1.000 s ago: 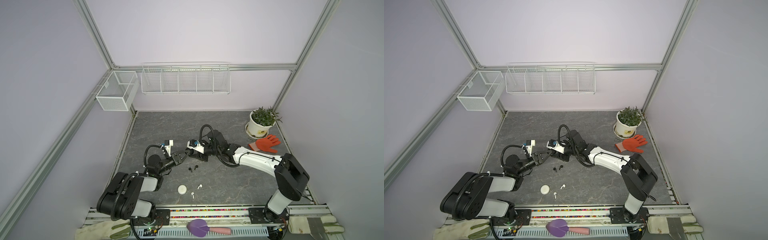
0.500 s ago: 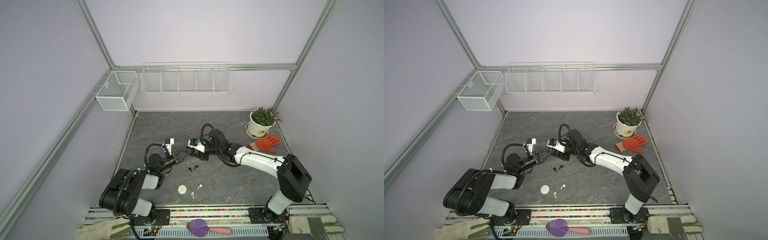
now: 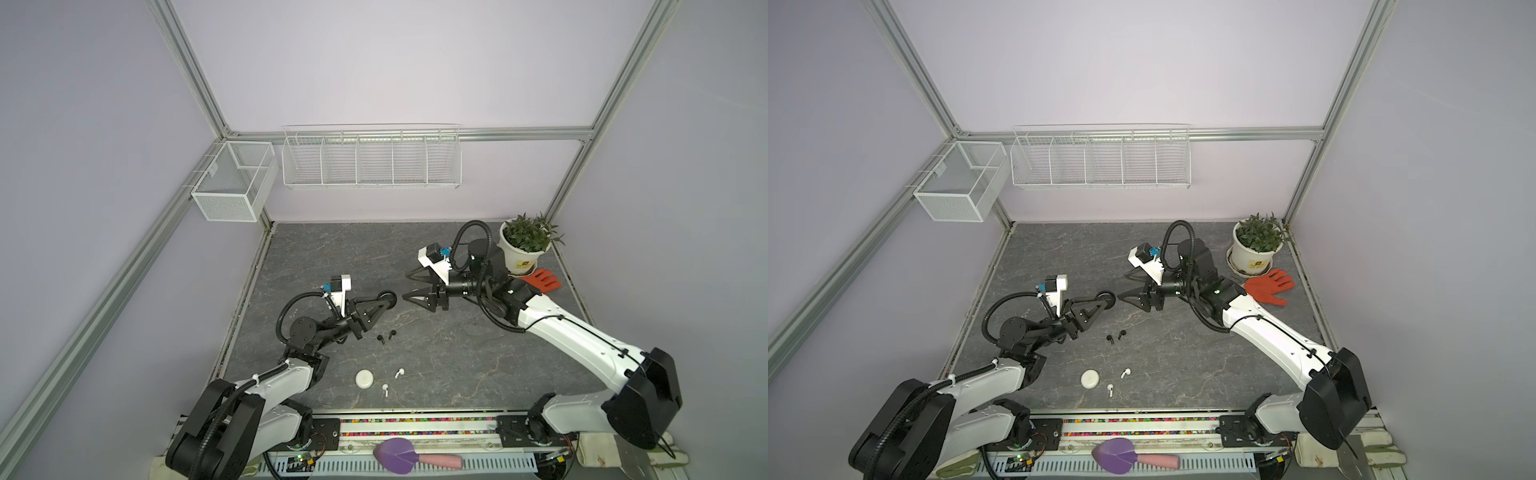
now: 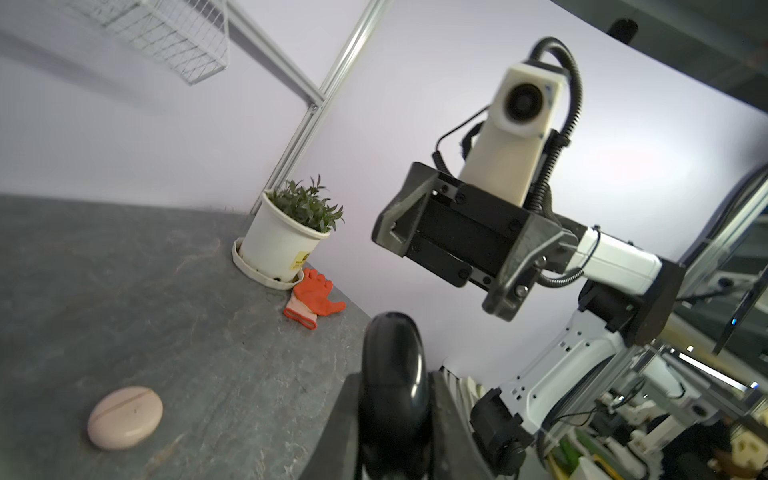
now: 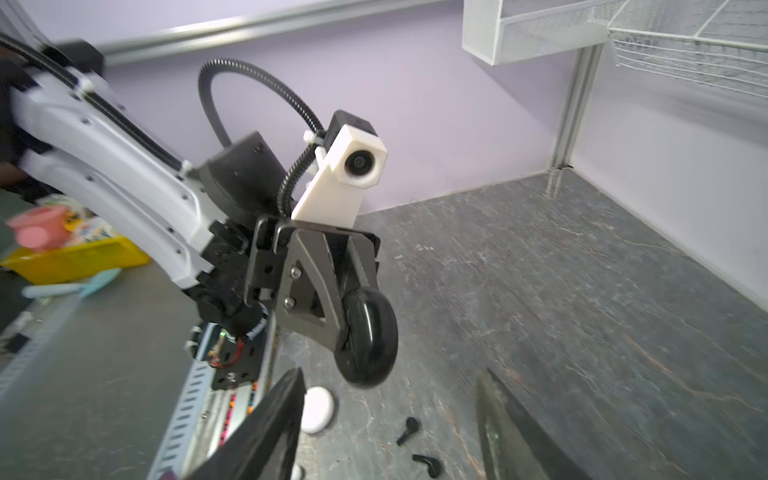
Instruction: Insert the wireless bluetooth earbuds into the charging case
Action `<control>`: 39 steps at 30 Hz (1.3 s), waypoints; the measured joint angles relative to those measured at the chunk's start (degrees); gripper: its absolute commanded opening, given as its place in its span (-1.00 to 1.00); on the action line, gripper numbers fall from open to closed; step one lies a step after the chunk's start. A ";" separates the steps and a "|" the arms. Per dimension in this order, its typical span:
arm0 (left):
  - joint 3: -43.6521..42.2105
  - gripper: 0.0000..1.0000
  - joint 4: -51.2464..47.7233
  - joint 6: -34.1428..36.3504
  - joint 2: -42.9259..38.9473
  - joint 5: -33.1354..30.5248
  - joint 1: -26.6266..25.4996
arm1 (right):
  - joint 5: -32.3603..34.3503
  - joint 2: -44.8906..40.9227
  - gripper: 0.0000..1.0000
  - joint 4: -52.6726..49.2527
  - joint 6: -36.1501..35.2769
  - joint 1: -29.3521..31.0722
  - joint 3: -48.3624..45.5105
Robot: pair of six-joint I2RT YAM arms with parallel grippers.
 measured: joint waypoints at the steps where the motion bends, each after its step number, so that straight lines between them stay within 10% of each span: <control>1: 0.13 -1.00 -0.87 2.12 -1.01 -0.22 -0.94 | -1.66 0.00 0.25 0.13 1.75 0.00 0.00; 19: 0.52 -1.00 0.35 9.68 -2.80 -1.84 -2.51 | -15.21 1.25 -0.06 5.51 5.05 1.20 0.02; 39: 0.52 -1.00 4.17 7.06 0.44 -2.67 -2.51 | -14.99 4.00 0.11 4.39 1.27 -0.59 1.38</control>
